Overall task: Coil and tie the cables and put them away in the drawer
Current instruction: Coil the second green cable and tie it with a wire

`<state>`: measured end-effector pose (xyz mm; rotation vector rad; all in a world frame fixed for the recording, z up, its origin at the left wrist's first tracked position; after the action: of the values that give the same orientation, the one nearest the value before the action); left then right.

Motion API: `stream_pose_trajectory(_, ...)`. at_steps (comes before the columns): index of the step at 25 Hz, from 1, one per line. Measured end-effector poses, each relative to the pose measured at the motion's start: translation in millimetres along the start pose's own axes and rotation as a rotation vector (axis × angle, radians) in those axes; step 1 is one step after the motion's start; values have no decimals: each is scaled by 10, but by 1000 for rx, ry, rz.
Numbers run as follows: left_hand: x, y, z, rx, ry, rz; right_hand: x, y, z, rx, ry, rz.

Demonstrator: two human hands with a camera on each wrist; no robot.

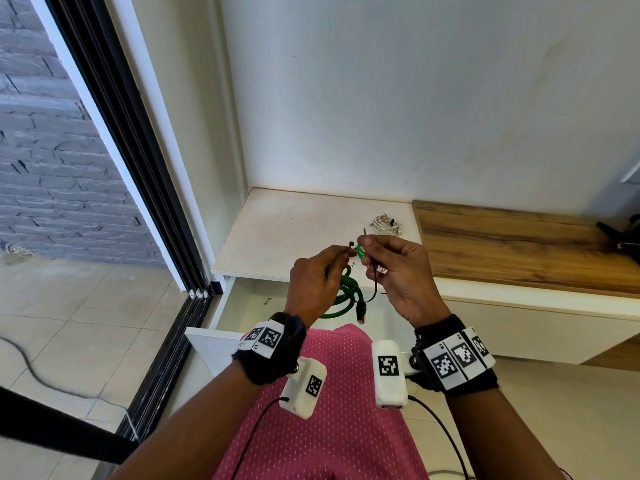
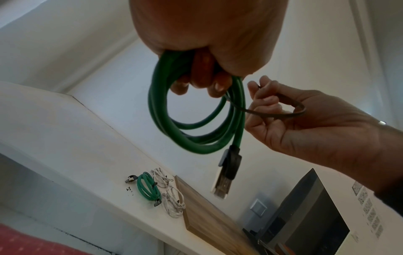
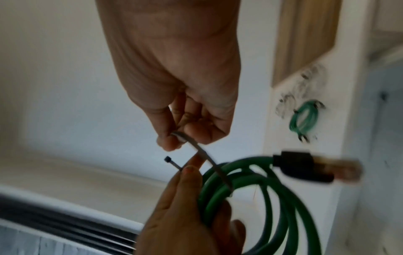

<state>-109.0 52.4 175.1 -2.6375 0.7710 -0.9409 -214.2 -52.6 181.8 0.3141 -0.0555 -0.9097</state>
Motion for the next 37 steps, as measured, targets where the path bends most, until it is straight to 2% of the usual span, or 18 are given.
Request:
stream_pose_trajectory(4, -20, 43, -10, 37, 14, 70, 5, 88, 104, -232, -124, 81)
stream_pose_trajectory(8, -31, 118, 17, -8, -48, 150, -13, 83, 80, -266, -143, 86)
stream_pose_trajectory(13, -39, 55, 54, -2, -66, 79, -47, 53, 28, -276, -155, 63)
stream_pose_trajectory(16, -19, 7, 51, -15, -57, 34, -63, -31, -21, -166, -67, 14)
stream_pose_trajectory(19, -2, -14, 47, -10, -31, 11, -121, -4, -130, -168, 61, 60)
stream_pose_trajectory(26, -10, -31, -3, -9, 21, -29, -112, 41, -188, -92, 199, 47)
stream_pose_trajectory(37, 4, -52, -27, 31, 56, -35, -130, 97, -176, -25, 257, 40)
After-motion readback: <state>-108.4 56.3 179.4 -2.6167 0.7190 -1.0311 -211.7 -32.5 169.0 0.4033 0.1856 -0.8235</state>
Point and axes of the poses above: each hand's wrist, its own x-axis towards the middle knuckle, its own y-axis out of the palm, z = x × y, the point moved 9 cm from there along x, towards the middle knuckle, and after that the axes turned 5 degrees about -z, right-handed, at the moved point
